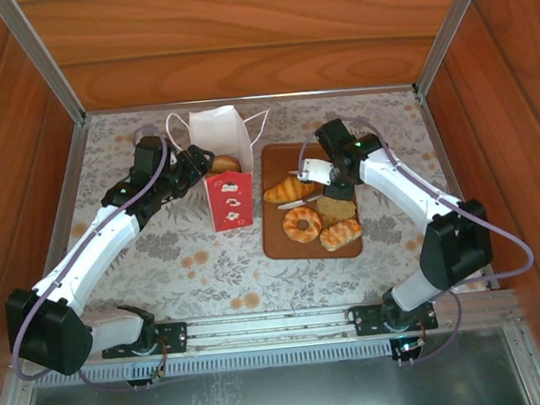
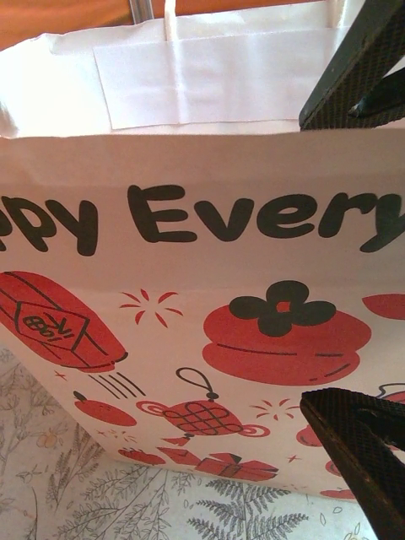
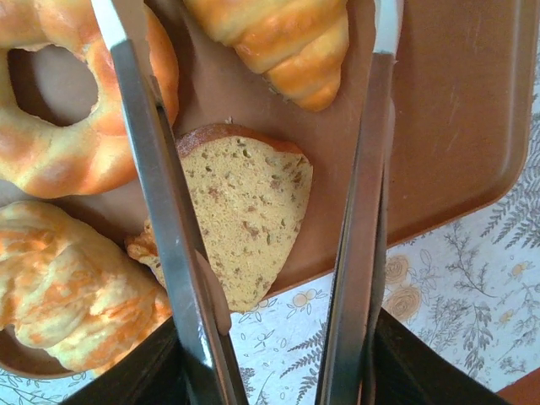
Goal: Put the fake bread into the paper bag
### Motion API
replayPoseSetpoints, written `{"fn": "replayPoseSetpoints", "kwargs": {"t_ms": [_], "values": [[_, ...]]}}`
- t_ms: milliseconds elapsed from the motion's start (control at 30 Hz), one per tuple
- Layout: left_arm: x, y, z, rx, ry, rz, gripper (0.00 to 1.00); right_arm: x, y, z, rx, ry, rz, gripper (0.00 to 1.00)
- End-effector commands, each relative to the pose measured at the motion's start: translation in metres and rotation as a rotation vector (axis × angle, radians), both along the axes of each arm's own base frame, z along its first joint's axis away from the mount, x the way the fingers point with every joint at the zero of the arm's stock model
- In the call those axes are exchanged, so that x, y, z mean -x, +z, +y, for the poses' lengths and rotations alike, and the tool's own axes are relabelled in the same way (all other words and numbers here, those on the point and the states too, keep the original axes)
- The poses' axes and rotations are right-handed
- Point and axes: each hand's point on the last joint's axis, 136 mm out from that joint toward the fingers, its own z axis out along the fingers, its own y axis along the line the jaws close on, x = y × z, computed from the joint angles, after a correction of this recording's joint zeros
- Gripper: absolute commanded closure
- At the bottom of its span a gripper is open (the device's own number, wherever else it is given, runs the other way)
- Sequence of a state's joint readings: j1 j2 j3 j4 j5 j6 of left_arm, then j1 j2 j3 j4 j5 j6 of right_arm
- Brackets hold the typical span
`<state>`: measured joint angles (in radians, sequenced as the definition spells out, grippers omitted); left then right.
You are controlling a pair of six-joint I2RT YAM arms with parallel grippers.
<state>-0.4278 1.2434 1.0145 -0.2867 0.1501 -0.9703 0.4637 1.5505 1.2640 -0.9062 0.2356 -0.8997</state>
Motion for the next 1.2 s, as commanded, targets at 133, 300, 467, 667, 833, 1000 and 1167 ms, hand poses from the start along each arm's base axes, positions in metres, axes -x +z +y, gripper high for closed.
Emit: {"fn": "replayPoseSetpoints", "kwargs": {"t_ms": [133, 300, 467, 667, 833, 1000, 1167], "values": [[0.000, 0.009, 0.004, -0.009, 0.027, -0.024, 0.19, -0.012, 0.005, -0.005, 0.012, -0.038, -0.023, 0.58], [0.004, 0.019, 0.010, -0.015, 0.037, -0.046, 0.18, -0.017, 0.018, 0.002, -0.040, -0.045, -0.071, 0.67], [0.008, 0.031, 0.012, -0.015, 0.036, -0.073, 0.17, -0.022, 0.043, 0.001, -0.089, -0.079, -0.169, 0.74], [0.005, 0.034, 0.016, -0.029, 0.057, -0.081, 0.17, -0.014, 0.072, -0.013, -0.154, -0.216, -0.223, 0.76], [-0.003, 0.039, 0.016, -0.024, 0.074, -0.087, 0.19, -0.002, 0.096, -0.022, -0.255, -0.346, -0.240, 0.76], [-0.012, 0.043, 0.014, -0.016, 0.078, -0.094, 0.26, 0.010, 0.121, -0.025, -0.372, -0.464, -0.263, 0.76], [-0.019, 0.045, 0.012, -0.017, 0.078, -0.101, 0.39, 0.022, 0.145, -0.029, -0.448, -0.582, -0.263, 0.77]]}}
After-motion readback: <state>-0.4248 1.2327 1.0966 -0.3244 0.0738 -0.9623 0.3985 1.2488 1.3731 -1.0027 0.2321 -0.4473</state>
